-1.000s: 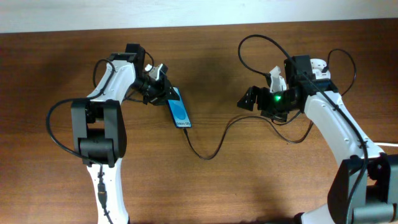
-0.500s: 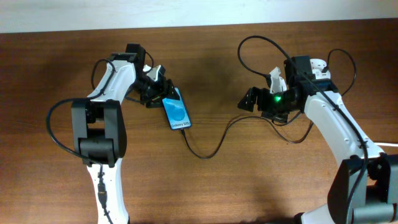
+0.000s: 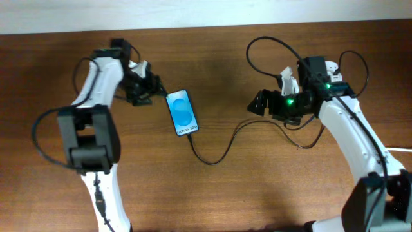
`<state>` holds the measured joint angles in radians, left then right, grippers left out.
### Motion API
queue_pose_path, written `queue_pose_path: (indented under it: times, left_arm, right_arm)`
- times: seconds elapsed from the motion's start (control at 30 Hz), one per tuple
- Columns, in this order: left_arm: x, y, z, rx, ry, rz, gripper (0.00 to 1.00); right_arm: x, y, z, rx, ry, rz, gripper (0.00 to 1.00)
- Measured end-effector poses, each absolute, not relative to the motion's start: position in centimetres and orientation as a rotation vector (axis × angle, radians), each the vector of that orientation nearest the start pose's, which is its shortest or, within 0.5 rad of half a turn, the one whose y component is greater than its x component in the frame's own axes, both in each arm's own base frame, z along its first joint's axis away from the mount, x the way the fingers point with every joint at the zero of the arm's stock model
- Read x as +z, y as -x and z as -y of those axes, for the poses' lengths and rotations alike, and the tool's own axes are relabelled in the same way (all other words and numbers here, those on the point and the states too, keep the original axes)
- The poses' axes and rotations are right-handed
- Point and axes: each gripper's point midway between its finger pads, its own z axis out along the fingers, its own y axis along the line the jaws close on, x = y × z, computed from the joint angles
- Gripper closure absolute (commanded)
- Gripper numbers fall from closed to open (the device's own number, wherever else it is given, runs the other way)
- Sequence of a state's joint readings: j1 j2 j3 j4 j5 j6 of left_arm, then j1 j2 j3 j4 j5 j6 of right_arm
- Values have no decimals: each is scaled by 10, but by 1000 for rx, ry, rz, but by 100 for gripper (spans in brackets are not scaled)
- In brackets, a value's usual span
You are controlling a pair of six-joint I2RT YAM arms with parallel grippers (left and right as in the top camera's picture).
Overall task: Plug charger to phone and switch on socket
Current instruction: 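Retract the left gripper and move the right gripper toward the power strip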
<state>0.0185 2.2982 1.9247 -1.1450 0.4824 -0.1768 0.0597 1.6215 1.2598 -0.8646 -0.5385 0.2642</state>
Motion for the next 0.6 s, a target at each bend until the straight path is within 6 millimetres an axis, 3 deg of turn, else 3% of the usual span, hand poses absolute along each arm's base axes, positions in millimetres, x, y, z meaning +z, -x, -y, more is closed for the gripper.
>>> queue_pose_path:
  times: [0.13,0.2,0.23,0.33,0.43,0.6]
  left_arm:
    - [129,-467,47,-711,272,-2853,2]
    - [182,-465,42,-660,231,-2739,0]
    - [220,-459,39,-620,204,-2659,1]
    - [267,-444,29,-523,190,-2562,1]
    - [293,-433,15,-423,205,-2501,1]
    - [296,-432,8,-369,221,-2495,0]
  right_arm:
    - [175,-355,-109,824,-104,-2710,2]
    - [194,-353,-109,816,-63,-2683,2]
    - [201,-350,-109,811,-43,-2678,1]
    - [213,-345,-108,801,-20,-2684,2]
    - [226,-345,-104,790,-9,-2657,2]
    - [233,-345,-72,756,-124,-2639,2]
